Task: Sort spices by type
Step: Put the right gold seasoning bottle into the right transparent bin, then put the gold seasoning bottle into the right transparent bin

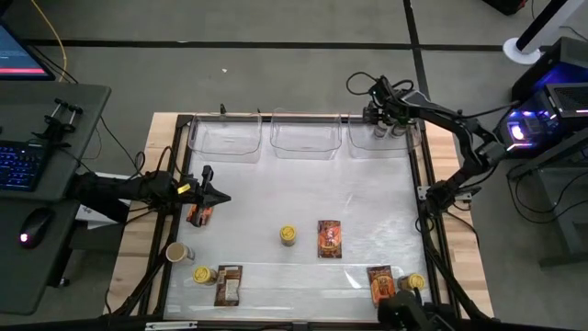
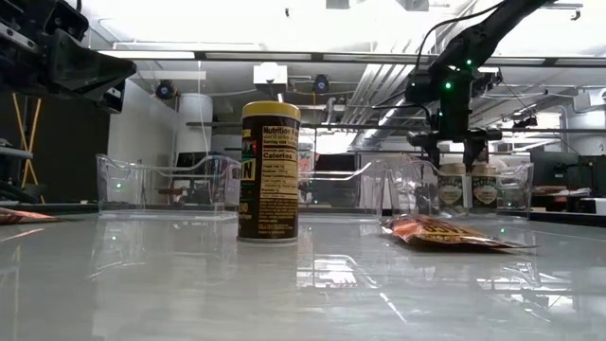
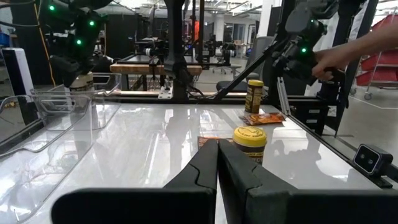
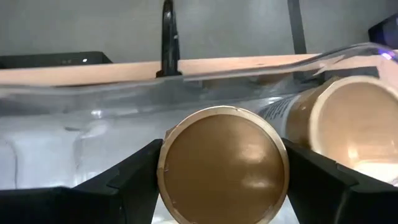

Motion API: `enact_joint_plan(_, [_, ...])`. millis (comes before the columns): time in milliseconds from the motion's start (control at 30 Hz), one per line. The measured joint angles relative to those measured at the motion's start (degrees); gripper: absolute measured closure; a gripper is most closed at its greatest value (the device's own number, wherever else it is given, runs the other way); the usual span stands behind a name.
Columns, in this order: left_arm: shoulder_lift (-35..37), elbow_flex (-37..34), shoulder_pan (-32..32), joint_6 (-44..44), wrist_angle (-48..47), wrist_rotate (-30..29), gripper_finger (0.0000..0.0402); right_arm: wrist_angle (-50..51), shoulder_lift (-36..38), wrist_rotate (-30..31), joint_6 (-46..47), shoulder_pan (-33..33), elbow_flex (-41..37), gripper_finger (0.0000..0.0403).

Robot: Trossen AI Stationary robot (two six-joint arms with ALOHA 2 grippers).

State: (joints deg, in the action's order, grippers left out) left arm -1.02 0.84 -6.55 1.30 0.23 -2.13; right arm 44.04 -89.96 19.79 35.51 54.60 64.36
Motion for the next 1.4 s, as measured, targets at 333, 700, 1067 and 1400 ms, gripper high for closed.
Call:
enact_joint_plan(333, [0.0,0.0,0.02,0.0,0.02,-0.01,0.0401,-0.78,-0.06,-1.4,0.0,2.07,0.07,0.0109])
enact_joint_plan(700, [0.0,0.0,0.01,0.0,0.02,0.01,0.0401,-2.22,-0.04,-0.86,0.0,2.05,0.11,0.0024])
enact_joint_plan(1067, [0.0,-0.02,0.02,0.0,0.01,0.01,0.0401,-2.76,0.73,-2.19,0.47,1.87,0.13,0.0021])
enact_joint_plan(1400, [0.0,0.01,0.02,0.0,0.0,0.02,0.0401,-4.04,6.26,1.77,0.46,1.76,0.13,0.0021])
